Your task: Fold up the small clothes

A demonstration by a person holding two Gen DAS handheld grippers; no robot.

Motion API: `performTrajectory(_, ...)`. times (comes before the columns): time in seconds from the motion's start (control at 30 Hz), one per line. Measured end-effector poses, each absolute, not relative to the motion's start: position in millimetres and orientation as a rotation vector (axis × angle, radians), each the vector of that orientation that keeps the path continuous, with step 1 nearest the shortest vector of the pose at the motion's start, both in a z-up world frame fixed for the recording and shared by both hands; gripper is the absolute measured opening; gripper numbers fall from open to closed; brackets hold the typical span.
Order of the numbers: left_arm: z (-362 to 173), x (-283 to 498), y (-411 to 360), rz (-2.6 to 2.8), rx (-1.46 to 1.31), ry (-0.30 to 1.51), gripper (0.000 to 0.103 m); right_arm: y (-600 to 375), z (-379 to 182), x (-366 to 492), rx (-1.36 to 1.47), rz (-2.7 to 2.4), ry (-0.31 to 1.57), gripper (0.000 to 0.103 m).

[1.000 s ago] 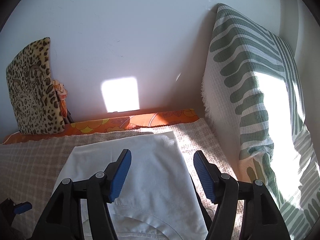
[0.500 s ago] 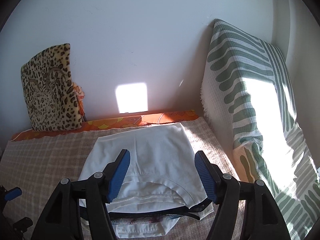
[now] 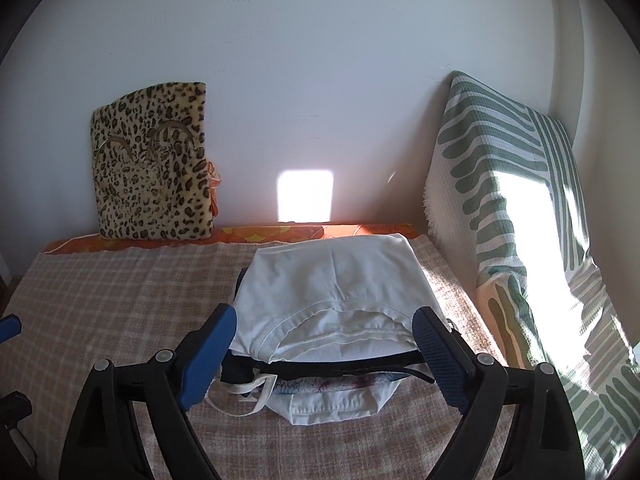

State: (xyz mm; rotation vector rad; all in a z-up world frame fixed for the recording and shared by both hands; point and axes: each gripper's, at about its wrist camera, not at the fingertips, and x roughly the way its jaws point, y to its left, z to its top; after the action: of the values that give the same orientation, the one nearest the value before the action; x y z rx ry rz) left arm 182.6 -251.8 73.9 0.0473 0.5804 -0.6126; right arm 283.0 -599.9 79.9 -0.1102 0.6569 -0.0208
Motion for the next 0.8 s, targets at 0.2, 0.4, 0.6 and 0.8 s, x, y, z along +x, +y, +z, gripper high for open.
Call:
performTrajectory(0.2, 75, 173, -239, -0.592, 0.06, 0.58, 0.097, -576, 74, 258, -0.082, -0.047, 0.647, 0.101)
performTrajectory(0.4, 71, 166, -227, -0.577, 0.068, 0.605, 0.097, -560, 69, 237, -0.056, -0.103, 0.63, 0.103)
performTrajectory(0.6, 63, 164, -214, -0.56, 0.053, 0.628, 0.098, -549, 57, 223, -0.031, -0.122, 0.616, 0.103)
performTrajectory(0.8, 57, 164, -209, -0.53, 0.077, 0.64, 0.1, -541, 45, 216, -0.026, -0.134, 0.597, 0.103)
